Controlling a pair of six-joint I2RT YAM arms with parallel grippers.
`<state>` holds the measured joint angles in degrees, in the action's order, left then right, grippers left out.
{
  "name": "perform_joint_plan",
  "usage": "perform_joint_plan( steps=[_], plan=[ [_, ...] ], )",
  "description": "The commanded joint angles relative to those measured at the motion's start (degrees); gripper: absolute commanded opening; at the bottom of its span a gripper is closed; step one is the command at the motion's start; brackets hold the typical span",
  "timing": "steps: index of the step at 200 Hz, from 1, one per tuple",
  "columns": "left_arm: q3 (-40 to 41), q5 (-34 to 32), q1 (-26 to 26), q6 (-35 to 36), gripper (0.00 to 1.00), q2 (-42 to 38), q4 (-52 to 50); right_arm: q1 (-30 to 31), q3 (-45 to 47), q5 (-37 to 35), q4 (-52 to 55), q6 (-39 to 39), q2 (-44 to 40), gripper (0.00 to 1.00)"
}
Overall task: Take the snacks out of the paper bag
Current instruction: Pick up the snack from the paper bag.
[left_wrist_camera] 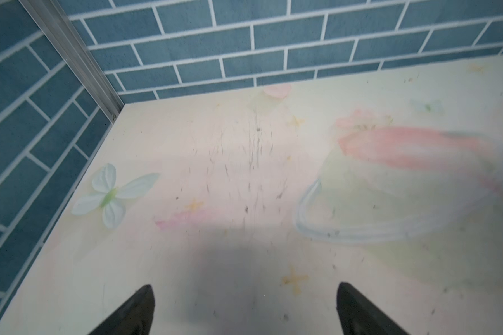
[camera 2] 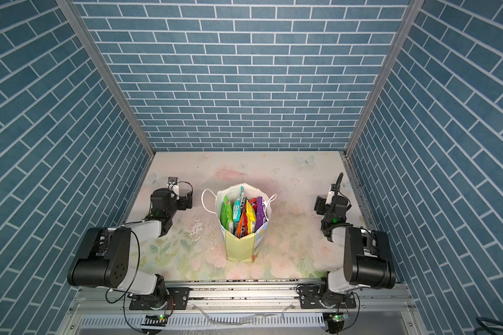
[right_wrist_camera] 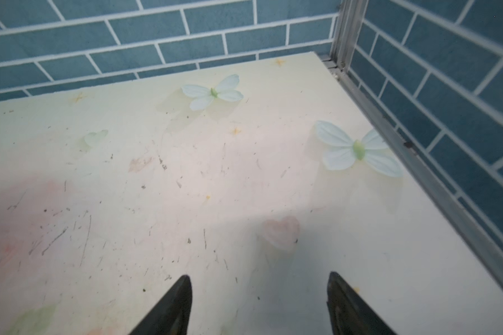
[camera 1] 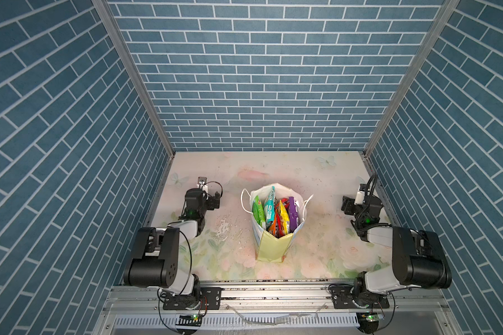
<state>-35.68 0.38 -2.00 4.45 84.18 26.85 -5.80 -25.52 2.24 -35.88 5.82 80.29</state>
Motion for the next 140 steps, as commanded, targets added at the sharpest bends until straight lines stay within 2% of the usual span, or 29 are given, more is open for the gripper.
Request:
perform_joint_plan(
  steps=[1, 12, 28, 35, 46, 59, 77, 105, 140],
  plan=[
    [-10.4, 3.3, 0.4, -1.7, 0.83, -4.8, -18.6, -0.4, -6.1, -3.5, 13.2, 1.3, -10.3, 0.72],
    [-13.8, 4.2, 0.5, -3.8, 0.78, -6.4, -23.1, -0.4, -11.4, -3.8, 24.3, 2.4, -14.8, 0.65],
    [-18.0, 7.1, 0.4, -7.7, 0.68, -8.8, -28.1, -0.4, -22.8, -3.1, 42.9, 5.7, -17.1, 0.5],
    [-19.8, 7.7, 0.4, -9.7, 0.66, -9.8, -30.3, -0.4, -27.8, -1.6, 50.6, 6.9, -17.1, 0.44],
    [-22.4, 8.0, 0.3, -14.1, 0.64, -11.6, -34.1, -0.4, -35.3, 2.9, 61.5, 8.0, -16.5, 0.4],
    [-24.1, 9.3, 0.0, -17.8, 0.6, -14.4, -36.1, -0.1, -42.4, 8.4, 69.4, 10.5, -15.6, 0.34],
    [-26.5, 8.5, -1.1, -21.3, 0.57, -18.8, -40.2, 0.5, -49.6, 15.1, 75.3, 14.2, -14.9, 0.32],
    [-32.8, -2.1, -8.3, -19.7, 0.57, -24.4, -53.1, 4.5, -59.4, 21.4, 82.1, 16.1, -15.2, 0.32],
    [-39.8, -20.2, -23.6, -18.8, 0.57, -27.7, -67.4, 12.6, -72.2, 27.4, 93.4, 15.2, -14.3, 0.32]
  ],
)
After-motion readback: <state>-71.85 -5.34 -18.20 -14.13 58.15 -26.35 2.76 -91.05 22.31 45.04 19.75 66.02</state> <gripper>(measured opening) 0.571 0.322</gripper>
